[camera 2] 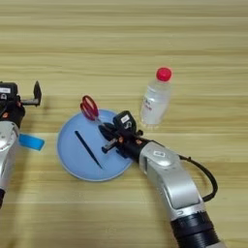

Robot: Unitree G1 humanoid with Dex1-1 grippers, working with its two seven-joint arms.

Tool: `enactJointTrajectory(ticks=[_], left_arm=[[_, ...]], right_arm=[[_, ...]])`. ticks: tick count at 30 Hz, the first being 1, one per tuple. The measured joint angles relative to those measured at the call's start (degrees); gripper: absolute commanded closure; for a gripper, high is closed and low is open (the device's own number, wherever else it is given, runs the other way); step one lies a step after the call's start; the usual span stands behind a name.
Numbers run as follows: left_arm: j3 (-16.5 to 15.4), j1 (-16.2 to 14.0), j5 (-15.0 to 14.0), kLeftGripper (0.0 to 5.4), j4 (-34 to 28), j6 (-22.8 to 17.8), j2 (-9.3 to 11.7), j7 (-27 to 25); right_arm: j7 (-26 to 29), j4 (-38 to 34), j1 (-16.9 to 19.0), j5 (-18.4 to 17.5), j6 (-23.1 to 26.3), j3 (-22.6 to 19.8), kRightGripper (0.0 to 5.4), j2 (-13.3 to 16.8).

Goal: Move the objects on the table

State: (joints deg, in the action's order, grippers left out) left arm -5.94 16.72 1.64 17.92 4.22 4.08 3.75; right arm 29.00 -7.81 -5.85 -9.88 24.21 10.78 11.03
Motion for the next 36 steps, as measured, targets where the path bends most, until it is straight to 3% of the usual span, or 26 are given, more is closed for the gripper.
enactJointTrajectory(ticks=[11, 20, 26, 36], left_arm=[[0.48, 2.52, 2.44, 0.00, 6.36, 3.43, 1.00, 2.72], [0.69, 2.82, 2.81, 0.00, 9.79, 4.40, 1.21, 3.77], [1.32, 2.82, 2.82, 0.00, 9.80, 4.43, 1.20, 3.82], [1.65, 2.82, 2.75, 0.00, 9.80, 4.49, 1.21, 3.89]], right_arm=[[-0.29, -3.43, -0.01, -1.33, -0.14, -0.30, 5.19, -0.30], [-1.53, -9.22, -0.05, -2.90, 0.12, -2.02, 5.20, -0.58], [-3.60, -16.52, -0.99, -5.84, 2.45, -6.55, 5.20, 0.27], [-6.35, -23.79, -6.89, -11.87, 5.40, -18.05, 5.20, 5.10]])
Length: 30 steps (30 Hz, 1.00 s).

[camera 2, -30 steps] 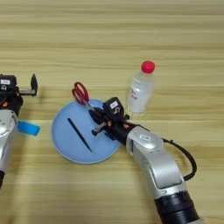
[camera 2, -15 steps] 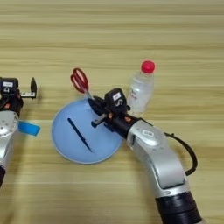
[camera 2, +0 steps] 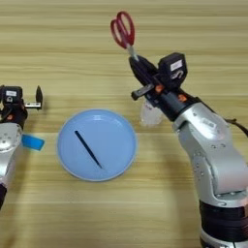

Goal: Move the objects on the table

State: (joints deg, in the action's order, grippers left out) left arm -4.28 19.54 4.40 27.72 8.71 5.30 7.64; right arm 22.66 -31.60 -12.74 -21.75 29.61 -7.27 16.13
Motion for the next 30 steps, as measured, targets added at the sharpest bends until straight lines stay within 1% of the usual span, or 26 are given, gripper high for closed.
enactJointTrajectory(ticks=[3, 7, 11, 18, 21, 30], left_arm=[[-0.01, 0.00, -0.03, 0.00, 0.00, 0.01, 0.02, 0.00], [-0.02, 0.00, -0.08, 0.00, 0.00, 0.03, 0.02, 0.00], [-0.02, 0.00, -0.19, 0.00, 0.00, 0.04, 0.01, 0.00], [-0.04, 0.00, -0.23, 0.00, 0.00, 0.03, 0.00, 0.02], [-0.03, 0.00, -0.23, 0.00, 0.00, 0.03, -0.01, 0.04], [-0.04, 0.01, -0.23, 0.00, 0.00, 0.02, -0.03, 0.14]], right_arm=[[-0.82, -0.05, -0.15, -1.06, 0.11, -2.93, 5.20, 1.62], [-1.18, 0.17, -0.38, -2.54, 0.08, -7.86, 5.20, 4.20], [-2.02, 1.37, -0.37, -2.77, 0.03, -11.83, 5.20, 6.73], [-2.24, 2.95, 1.52, -2.60, -0.02, -12.08, 5.20, 7.97], [-2.28, 4.54, 1.81, -2.47, -0.13, -12.55, 5.20, 8.67], [-5.03, 14.76, 3.16, 1.02, -0.01, -12.43, 5.20, 9.01]])
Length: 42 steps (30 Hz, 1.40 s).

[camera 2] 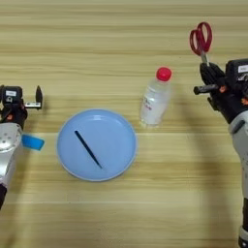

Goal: Move the objects on the table

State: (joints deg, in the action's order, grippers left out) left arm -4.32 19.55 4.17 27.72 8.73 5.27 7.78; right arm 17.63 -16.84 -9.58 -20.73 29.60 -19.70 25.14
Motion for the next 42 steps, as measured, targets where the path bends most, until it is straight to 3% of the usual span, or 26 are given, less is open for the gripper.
enactJointTrajectory(ticks=[12, 34, 42], left_arm=[[0.00, 0.01, -0.01, 0.00, 0.00, 0.00, -0.01, 0.00], [-0.04, 0.01, -0.06, 0.00, 0.00, 0.00, 0.01, -0.01], [-0.09, 0.01, -0.06, 0.00, 0.00, 0.00, 0.01, -0.01]], right_arm=[[-0.88, 10.90, 0.47, 4.77, -0.68, 3.58, 5.20, -0.32], [-2.01, 17.89, 1.63, 5.82, 0.02, 6.66, 5.20, -5.12], [-2.43, 19.93, 1.62, 6.19, -0.07, 6.68, 5.20, -5.20]])
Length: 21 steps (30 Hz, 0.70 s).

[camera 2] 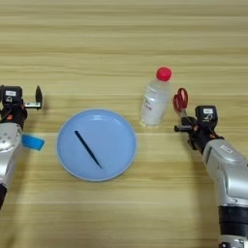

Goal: Move the objects on the table

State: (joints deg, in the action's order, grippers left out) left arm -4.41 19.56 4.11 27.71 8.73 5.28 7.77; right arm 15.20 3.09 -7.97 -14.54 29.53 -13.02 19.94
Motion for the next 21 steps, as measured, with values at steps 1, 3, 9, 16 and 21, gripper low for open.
enactJointTrajectory(ticks=[1, 3, 9, 16, 21], left_arm=[[-0.01, 0.00, 0.00, 0.00, 0.00, 0.00, 0.00, 0.00], [-0.02, 0.00, 0.00, 0.00, 0.00, 0.00, 0.00, 0.00], [-0.03, 0.00, 0.00, 0.00, 0.00, 0.00, 0.00, -0.01], [-0.03, 0.00, 0.00, 0.00, 0.00, 0.00, 0.00, -0.01], [-0.03, 0.00, 0.00, 0.00, 0.00, 0.00, 0.00, -0.01]], right_arm=[[-0.02, 0.36, 0.00, 0.21, -0.02, 0.02, 5.20, 0.00], [-0.13, 1.38, -0.03, 0.76, -0.13, 0.01, 5.20, 0.00], [-0.84, 2.21, -0.05, 1.17, -0.28, 0.00, 4.91, 0.00], [-1.04, 2.21, -0.08, 1.46, -0.47, 0.00, 4.16, 0.00], [-1.08, 2.23, -0.19, 1.57, -1.46, -0.10, 3.63, 0.00]])
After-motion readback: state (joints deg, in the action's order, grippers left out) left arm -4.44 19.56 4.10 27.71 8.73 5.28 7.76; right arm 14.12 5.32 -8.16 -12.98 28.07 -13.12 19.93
